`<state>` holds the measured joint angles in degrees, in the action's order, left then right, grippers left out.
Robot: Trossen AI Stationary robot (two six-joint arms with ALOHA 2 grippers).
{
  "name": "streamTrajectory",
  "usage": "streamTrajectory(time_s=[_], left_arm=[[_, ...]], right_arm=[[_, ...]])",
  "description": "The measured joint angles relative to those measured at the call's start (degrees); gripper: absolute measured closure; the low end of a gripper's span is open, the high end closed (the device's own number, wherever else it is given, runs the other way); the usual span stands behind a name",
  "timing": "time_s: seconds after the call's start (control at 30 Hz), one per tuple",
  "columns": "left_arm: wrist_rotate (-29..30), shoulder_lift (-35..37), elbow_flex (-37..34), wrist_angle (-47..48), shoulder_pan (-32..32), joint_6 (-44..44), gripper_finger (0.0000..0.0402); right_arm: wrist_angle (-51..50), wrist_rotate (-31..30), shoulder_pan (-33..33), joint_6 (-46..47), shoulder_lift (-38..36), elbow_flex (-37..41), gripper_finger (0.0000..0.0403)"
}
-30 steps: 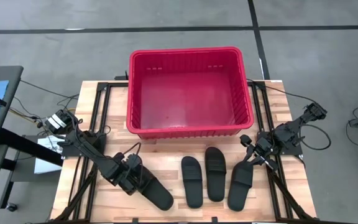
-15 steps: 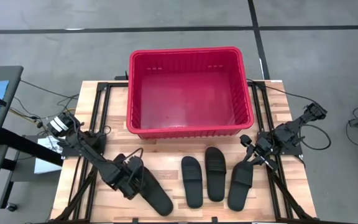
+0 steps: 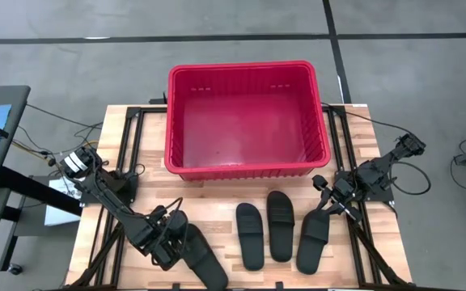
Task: Pick and place slides into bin
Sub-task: Put the black slide into the red container
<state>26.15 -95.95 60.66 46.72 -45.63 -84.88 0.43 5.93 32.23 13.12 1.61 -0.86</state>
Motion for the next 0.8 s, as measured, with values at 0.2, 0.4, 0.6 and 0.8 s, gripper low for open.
streamTrajectory(time_s=[0.2,0.4,0.6,0.8], left_arm=[[3.33,0.1,5.72,8.24,-0.09,0.2,0.0401],[8.47,0.14,13.43,20.47,-0.09,0.2,0.0401],[13.75,0.18,21.67,30.54,-0.02,1.27,0.0401],[20.03,0.21,30.46,35.36,-0.04,4.81,0.0401]], right_arm=[[0.0,-0.02,0.0,-0.02,0.0,0.02,0.034],[-0.02,0.0,0.01,-0.02,0.0,0.0,0.034],[-0.02,-0.02,0.0,0.0,-0.02,0.0,0.034],[-0.01,-0.01,0.0,-0.01,-0.01,0.0,0.034]])
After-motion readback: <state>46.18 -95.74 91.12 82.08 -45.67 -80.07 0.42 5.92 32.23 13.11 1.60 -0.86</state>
